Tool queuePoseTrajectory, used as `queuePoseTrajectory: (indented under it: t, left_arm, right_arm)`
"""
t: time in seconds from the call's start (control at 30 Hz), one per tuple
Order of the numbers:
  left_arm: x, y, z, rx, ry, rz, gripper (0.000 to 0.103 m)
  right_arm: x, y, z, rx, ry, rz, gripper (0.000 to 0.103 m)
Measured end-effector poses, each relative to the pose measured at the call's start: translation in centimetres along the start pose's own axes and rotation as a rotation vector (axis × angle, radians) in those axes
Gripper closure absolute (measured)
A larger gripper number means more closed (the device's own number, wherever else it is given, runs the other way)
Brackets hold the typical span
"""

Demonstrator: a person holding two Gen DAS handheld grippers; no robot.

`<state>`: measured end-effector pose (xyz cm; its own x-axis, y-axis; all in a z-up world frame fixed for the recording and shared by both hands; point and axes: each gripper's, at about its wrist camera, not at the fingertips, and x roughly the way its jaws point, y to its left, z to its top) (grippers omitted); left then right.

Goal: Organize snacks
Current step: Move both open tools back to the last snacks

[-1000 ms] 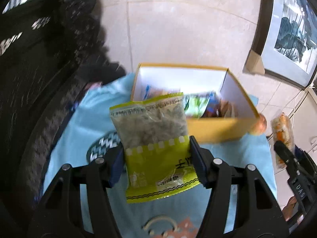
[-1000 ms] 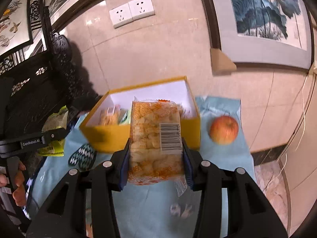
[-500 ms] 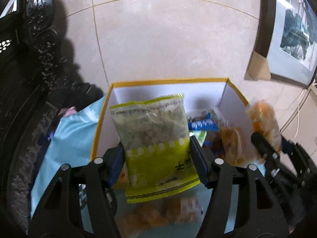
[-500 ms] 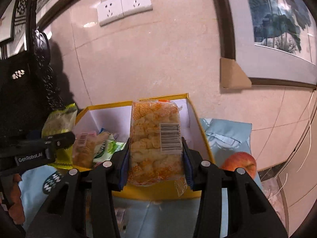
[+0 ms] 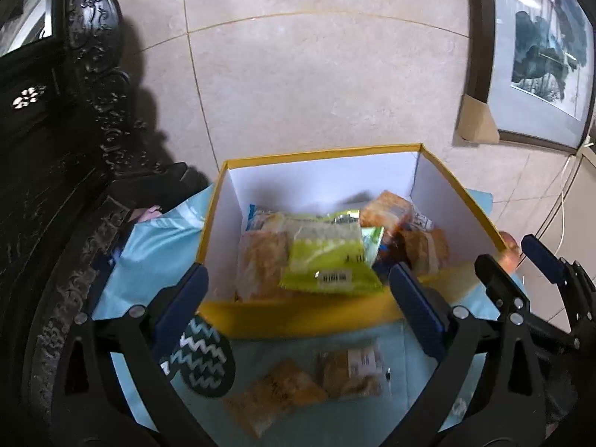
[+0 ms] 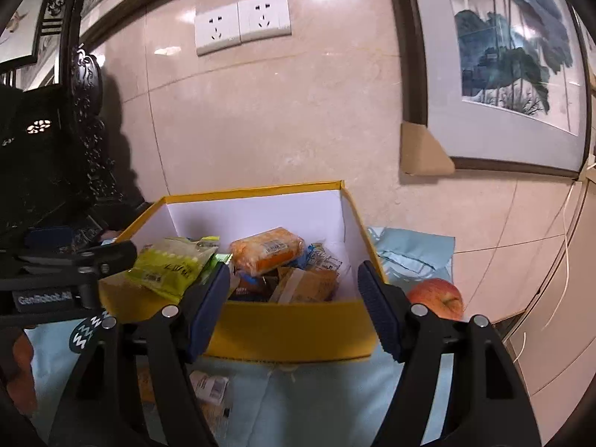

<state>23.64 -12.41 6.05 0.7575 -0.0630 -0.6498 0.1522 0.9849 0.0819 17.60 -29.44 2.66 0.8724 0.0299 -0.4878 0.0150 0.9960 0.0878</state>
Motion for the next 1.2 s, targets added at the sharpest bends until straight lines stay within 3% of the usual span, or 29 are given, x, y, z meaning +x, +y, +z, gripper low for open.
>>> queuePoseTrajectory:
  t: [0.3,0.43,0.67,0.87,1.0,1.07,1.1,1.13,1.2]
  left_arm:
    - [-3.4,2.0,-6.0,-0.046,0.029,0.019,0.002]
    - [-1.8,3.0,-10.0,-0.055,0.099,0.084,0.002]
    - [-0.2,7.4,-15.4,-0.209,0.189,0.122,0.002]
    - [0.7,9.0,-16.4,-0.207,0.198,0.14,0.002]
    - [1.7,9.3,-16.1,-0.202,0.201,0.142,0.002]
    - [2.2,9.4,-16.1,-0.212,0.213,0.136,0.002]
    - [2.4,9.4,-16.2,-0.215,0.217,0.136,0.002]
    - [2.7,9.4,-16.2,-0.213,0.222,0.14,0.002]
    - [3.0,9.3,-16.3,-0.206,0.231,0.14,0.002]
  right_arm:
    - [-0.9,1.2,-4.5,0.017,0.11,0.037,0.031]
    - [0.1,2.3,-6.5,0.035,0.187,0.074,0.031]
    - [3.4,4.9,-8.8,0.044,0.311,0.106,0.031]
    - [7.1,7.0,-9.9,0.037,0.389,0.098,0.031]
    - [8.4,7.8,-9.8,0.045,0.391,0.096,0.014]
    - [9.0,8.2,-9.9,0.051,0.418,0.131,0.014]
    - [9.3,8.6,-10.0,0.051,0.429,0.137,0.016]
    - [9.2,8.8,-10.0,0.039,0.425,0.139,0.031]
    - [8.9,9.4,-9.7,0.0,0.447,0.182,0.045]
